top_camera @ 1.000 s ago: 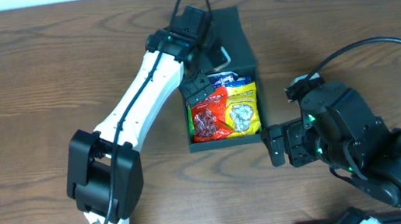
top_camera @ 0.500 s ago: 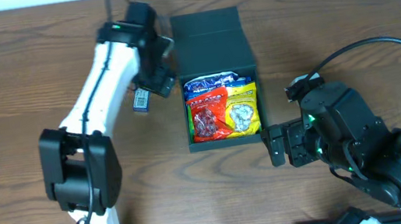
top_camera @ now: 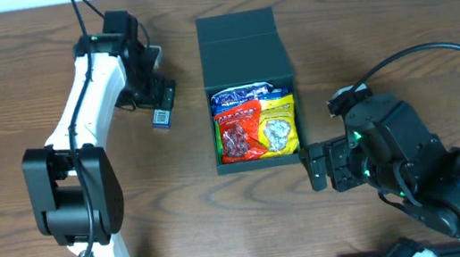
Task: Pack container
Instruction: 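Lower left gripper onto the small blue packet and grasp it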
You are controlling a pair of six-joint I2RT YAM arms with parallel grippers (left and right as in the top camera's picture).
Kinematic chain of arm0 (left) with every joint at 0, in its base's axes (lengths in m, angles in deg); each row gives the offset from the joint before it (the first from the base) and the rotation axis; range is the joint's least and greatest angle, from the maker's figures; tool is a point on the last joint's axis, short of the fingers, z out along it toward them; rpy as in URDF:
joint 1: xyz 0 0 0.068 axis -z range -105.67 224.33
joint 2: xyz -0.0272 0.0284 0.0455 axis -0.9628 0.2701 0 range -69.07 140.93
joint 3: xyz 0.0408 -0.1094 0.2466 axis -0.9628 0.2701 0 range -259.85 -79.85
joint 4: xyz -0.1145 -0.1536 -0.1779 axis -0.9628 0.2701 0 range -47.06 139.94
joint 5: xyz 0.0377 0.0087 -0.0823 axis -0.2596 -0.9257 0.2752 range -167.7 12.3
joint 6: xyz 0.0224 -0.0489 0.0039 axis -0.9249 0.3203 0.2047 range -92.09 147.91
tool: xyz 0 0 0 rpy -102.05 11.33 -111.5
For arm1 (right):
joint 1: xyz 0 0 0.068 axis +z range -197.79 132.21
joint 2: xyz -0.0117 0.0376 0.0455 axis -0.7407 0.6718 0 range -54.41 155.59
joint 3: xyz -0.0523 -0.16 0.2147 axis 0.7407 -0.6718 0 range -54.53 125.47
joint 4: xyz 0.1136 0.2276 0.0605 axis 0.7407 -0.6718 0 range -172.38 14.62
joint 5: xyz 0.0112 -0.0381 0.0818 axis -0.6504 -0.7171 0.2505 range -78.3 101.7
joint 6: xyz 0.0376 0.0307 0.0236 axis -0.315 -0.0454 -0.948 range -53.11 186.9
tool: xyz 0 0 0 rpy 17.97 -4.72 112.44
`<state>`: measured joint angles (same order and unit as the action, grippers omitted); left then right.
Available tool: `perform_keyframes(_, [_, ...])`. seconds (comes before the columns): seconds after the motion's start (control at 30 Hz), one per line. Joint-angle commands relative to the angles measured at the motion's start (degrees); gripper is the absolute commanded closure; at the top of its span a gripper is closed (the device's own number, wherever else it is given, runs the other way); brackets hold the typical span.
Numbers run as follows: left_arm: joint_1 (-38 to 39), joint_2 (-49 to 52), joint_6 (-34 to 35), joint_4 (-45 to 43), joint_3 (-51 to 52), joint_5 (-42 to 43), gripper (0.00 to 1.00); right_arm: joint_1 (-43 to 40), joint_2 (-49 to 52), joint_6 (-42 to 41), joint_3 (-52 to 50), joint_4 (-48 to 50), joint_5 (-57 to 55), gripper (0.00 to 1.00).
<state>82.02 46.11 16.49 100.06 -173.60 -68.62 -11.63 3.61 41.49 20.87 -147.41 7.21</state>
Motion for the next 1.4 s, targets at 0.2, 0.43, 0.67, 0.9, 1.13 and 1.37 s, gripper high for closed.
perform_keyframes(0.2, [0.2,-1.4,0.8,-7.5,3.8,1.1,0.05,-0.4,0.0,0.6,0.8,0.0,0.0,0.01])
perform_keyframes(0.43, [0.2,-1.2,2.3,-13.0,7.6,-1.7,0.05,-0.4,0.0,0.6,0.8,0.0,0.0,0.01])
perform_keyframes(0.67, [0.2,-1.1,4.0,-16.6,9.8,-4.2,0.03,-0.4,0.0,0.6,0.8,0.0,0.0,0.01])
perform_keyframes(0.9, [1.1,-1.1,5.3,-20.0,13.9,-4.8,0.07,-0.4,0.0,0.6,0.8,0.0,0.0,0.01])
perform_keyframes(1.13, [2.8,-1.1,5.3,-22.3,16.6,-5.3,0.12,-0.4,0.0,0.6,0.8,0.0,0.0,0.01])
perform_keyframes(1.37, [3.2,-1.1,5.7,-23.1,17.5,-7.2,0.13,-0.4,0.0,0.6,0.8,0.0,0.0,0.01])
